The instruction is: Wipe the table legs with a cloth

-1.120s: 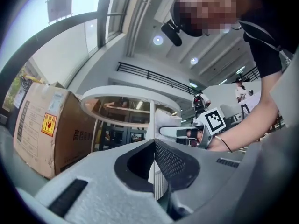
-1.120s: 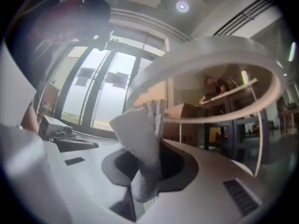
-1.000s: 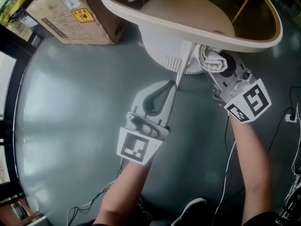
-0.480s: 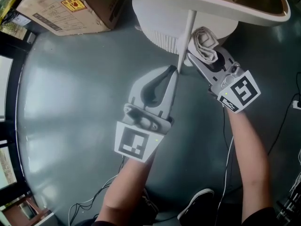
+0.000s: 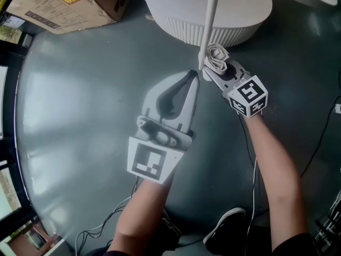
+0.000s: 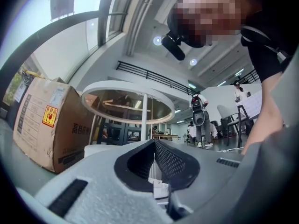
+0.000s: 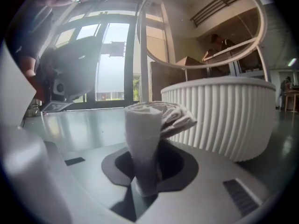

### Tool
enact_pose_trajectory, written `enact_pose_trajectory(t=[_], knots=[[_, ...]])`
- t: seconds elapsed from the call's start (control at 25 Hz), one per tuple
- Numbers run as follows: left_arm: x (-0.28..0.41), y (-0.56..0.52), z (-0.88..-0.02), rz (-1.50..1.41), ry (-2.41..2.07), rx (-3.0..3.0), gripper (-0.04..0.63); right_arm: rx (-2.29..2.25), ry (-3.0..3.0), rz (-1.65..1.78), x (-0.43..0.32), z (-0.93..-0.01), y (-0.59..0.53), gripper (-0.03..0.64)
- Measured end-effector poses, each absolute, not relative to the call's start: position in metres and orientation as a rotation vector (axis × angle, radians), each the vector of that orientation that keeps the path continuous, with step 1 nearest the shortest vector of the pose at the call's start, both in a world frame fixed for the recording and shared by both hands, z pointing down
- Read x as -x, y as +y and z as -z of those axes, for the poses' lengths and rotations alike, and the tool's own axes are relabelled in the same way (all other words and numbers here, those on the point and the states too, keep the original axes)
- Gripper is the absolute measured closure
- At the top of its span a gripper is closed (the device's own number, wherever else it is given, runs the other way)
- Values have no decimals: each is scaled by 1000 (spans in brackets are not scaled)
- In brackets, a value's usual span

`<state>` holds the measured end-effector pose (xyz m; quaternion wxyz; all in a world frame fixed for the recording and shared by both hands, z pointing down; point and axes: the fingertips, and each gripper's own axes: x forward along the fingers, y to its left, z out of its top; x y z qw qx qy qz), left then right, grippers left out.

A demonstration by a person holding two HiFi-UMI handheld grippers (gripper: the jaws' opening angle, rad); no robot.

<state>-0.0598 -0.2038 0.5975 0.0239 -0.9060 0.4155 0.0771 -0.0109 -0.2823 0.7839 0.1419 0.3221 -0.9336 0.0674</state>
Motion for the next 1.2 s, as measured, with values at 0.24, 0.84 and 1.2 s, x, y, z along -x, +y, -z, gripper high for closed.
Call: enact_pose_trajectory(t=[0.24,0.84,1.2], knots=[[61,-198,-610,-242,1328,2834,589,-860,-2575,-301,5,-815,-281,543],[51,-197,-575,-267,1262,2823,589,-788,-2890,564,18,-515,-279,545],[55,-193,-600,-220,1272,2851,589,-822,-2765,307,17,-644,-281,545]])
